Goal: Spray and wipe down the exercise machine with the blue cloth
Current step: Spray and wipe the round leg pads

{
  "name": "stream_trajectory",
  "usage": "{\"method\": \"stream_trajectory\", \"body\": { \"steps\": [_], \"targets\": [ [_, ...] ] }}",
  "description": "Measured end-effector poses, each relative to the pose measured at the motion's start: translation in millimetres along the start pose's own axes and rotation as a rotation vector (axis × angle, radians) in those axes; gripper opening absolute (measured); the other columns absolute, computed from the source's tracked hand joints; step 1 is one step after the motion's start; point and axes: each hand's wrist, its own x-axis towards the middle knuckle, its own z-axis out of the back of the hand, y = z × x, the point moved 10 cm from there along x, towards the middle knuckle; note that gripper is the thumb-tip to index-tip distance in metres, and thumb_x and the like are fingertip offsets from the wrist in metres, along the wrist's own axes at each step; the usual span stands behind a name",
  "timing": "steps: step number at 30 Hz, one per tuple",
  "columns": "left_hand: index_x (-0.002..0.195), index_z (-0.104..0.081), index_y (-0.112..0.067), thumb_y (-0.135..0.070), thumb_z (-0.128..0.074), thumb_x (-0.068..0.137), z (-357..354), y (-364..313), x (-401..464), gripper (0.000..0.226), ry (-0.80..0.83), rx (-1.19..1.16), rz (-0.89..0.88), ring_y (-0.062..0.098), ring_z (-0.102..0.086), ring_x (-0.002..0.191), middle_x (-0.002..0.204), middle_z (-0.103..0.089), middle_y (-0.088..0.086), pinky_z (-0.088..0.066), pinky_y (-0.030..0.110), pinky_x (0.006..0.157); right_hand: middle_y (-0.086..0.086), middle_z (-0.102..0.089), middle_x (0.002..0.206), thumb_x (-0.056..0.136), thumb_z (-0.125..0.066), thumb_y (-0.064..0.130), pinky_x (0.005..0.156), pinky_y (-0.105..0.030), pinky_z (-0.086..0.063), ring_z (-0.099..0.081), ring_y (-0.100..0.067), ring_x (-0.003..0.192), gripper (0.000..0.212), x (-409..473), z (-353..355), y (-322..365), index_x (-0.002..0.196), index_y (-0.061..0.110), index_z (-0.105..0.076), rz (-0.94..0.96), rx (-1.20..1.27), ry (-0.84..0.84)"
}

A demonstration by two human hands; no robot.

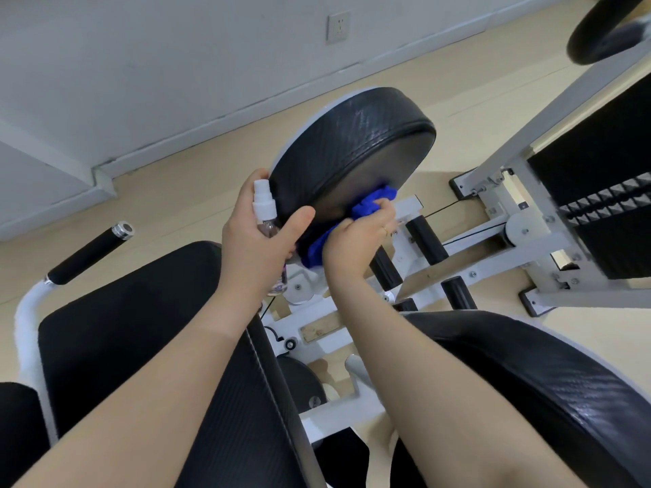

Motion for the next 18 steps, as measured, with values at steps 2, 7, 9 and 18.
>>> {"method": "stream_trajectory", "body": {
  "steps": [2, 7, 9, 18],
  "targets": [
    [0.128, -0.042, -0.023, -0.035, -0.065, 0.082, -2.3, 0.7, 0.0, 0.053, 0.016, 0.005, 0.010, 0.016, -0.059, 0.070, 0.088, -0.058, -0.003, -0.052, 0.024, 0.063, -0.011, -0.037, 0.117, 0.082, -0.036, -0.011, 0.072, -0.018, -0.026, -0.036, -0.014, 0.088, 0.038, -1.6, 2.8, 4.1, 0.114, 0.008, -0.040, -0.061, 0.065, -0.009],
    [0.126, -0.045, -0.023, -0.030, -0.068, 0.079, -1.0, -3.0, -6.3, 0.052, 0.011, -0.023, 0.016, 0.002, -0.059, 0.077, 0.094, -0.061, -0.012, -0.048, 0.015, 0.066, -0.005, -0.044, 0.101, 0.084, -0.038, -0.006, 0.083, -0.026, -0.041, -0.044, -0.021, 0.095, 0.037, -46.1, 37.5, 89.5, 0.092, 0.030, -0.038, 0.453, 0.372, -0.021],
    [0.124, -0.046, -0.024, -0.032, -0.068, 0.077, -2.1, -3.4, -5.9, 0.052, 0.028, -0.026, 0.017, 0.002, -0.059, 0.075, 0.091, -0.061, -0.013, -0.048, 0.016, 0.065, -0.003, -0.042, 0.099, 0.083, -0.038, -0.005, 0.082, -0.019, -0.040, -0.044, -0.014, 0.093, 0.037, -41.2, 35.8, 76.0, 0.091, 0.031, -0.037, 0.489, 0.297, -0.062],
    [0.116, -0.047, -0.030, -0.044, -0.066, 0.071, -2.8, 0.5, -4.3, 0.051, 0.022, -0.044, 0.013, 0.014, -0.059, 0.069, 0.084, -0.059, -0.012, -0.052, 0.025, 0.064, -0.012, -0.047, 0.107, 0.081, -0.035, -0.005, 0.074, -0.033, -0.040, -0.046, -0.016, 0.085, 0.031, -27.0, -9.6, -13.6, 0.098, 0.021, -0.039, -0.008, 0.202, 0.057]
  ]
}}
